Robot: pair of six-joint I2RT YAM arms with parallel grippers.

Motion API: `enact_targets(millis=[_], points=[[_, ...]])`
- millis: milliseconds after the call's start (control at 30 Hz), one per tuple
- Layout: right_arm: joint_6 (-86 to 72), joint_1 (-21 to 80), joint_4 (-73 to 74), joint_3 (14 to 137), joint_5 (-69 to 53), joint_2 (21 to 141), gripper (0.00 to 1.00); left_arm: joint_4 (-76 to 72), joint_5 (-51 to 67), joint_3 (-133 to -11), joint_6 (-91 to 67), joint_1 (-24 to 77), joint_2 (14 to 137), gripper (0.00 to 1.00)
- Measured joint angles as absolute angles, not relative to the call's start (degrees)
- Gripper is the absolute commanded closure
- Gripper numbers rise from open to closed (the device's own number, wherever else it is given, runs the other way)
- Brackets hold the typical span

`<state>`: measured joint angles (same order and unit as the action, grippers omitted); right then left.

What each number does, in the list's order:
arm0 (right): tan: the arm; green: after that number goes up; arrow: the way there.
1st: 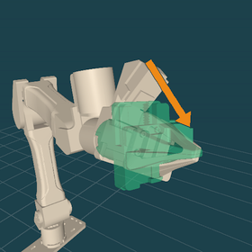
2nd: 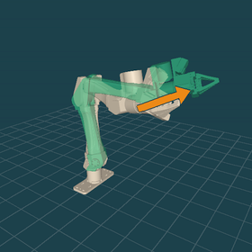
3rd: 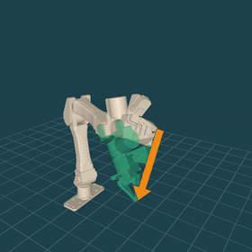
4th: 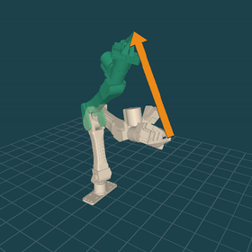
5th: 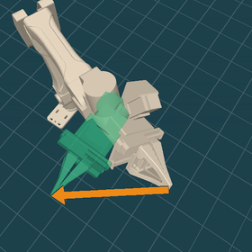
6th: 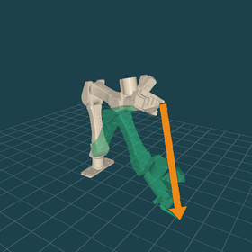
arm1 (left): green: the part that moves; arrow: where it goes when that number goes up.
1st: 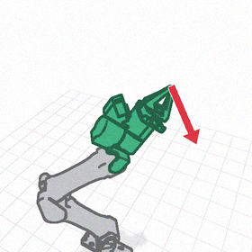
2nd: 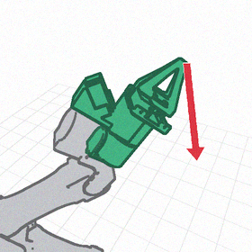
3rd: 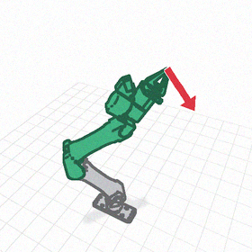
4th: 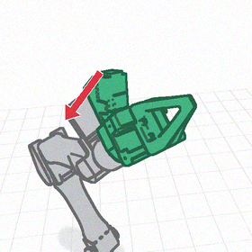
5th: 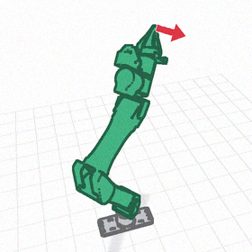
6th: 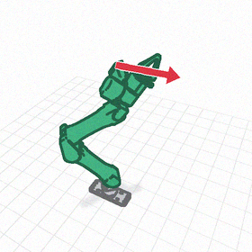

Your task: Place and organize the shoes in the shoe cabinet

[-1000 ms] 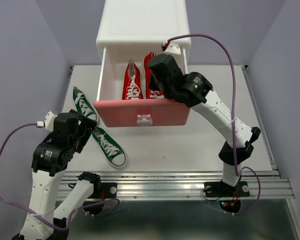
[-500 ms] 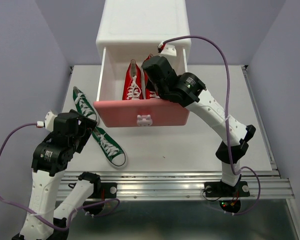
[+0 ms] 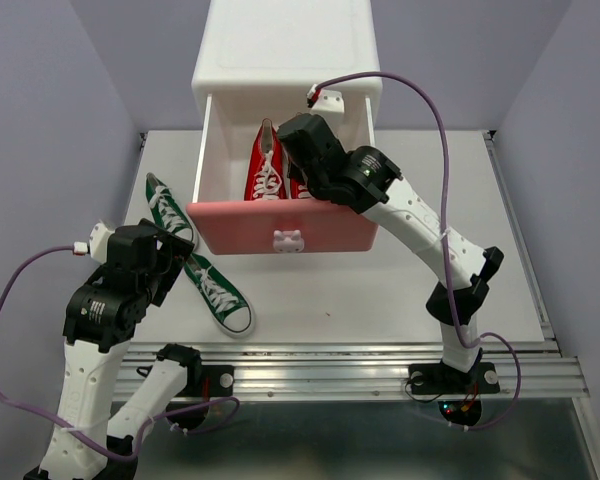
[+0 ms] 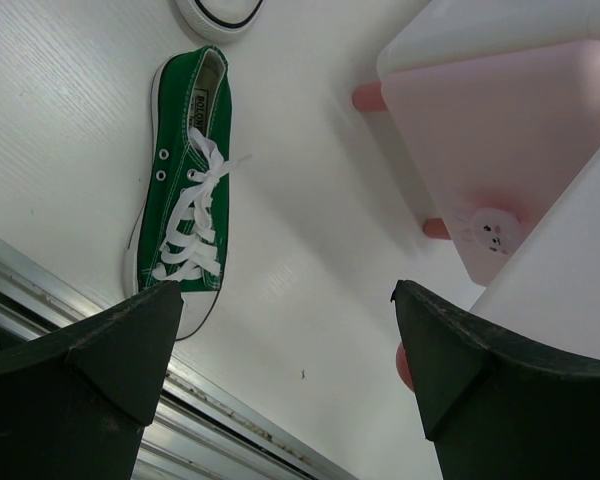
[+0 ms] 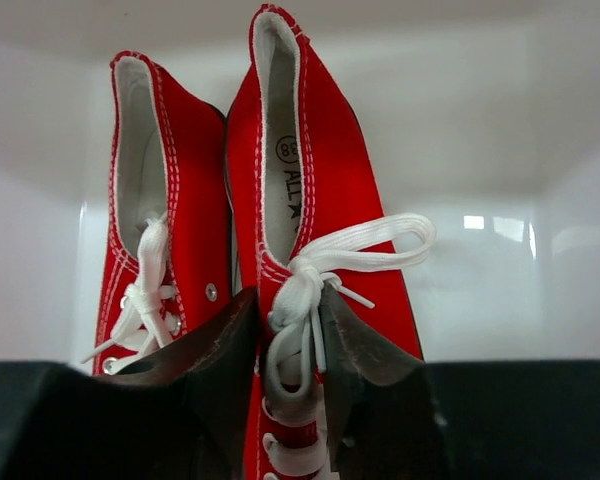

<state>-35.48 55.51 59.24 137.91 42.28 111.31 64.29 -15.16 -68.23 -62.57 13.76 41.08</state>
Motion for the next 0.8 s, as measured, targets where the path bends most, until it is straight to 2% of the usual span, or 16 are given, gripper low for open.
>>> enact_targets(millis=[33, 67, 333, 433, 467, 500, 800], points=[[-35.2, 55.5, 59.1, 137.9, 42.4, 111.4, 0.61, 64.3, -15.2, -68.2, -62.5, 13.8, 41.1, 0.01], [-34.9, 55.5, 59.1, 137.9, 42.5, 111.4, 0.55, 64.3, -15.2, -68.2, -62.5, 13.8, 41.1, 0.01], [-31.5, 55.6, 57.9, 137.6, 42.9, 111.4, 0.51, 64.3, -15.2, -68.2, -62.4, 13.8, 41.1, 0.01], [-28.5, 55.6, 56.2, 137.5, 43.4, 111.5, 0.76, 64.3, -15.3, -68.2, -62.4, 13.8, 41.1, 0.01], [-27.3, 55.6, 55.9, 137.5, 43.3, 111.5, 0.94, 64.3, -15.3, -68.2, -62.4, 13.8, 41.1, 0.01], [-26.5, 55.6, 55.4, 137.5, 43.1, 111.7, 0.99, 64.3, -15.3, -68.2, -62.4, 13.8, 41.1, 0.01], [-19.2, 55.6, 53.7, 138.1, 43.6, 112.2, 0.99, 64.3, -15.5, -68.2, -62.4, 13.8, 41.1, 0.01]])
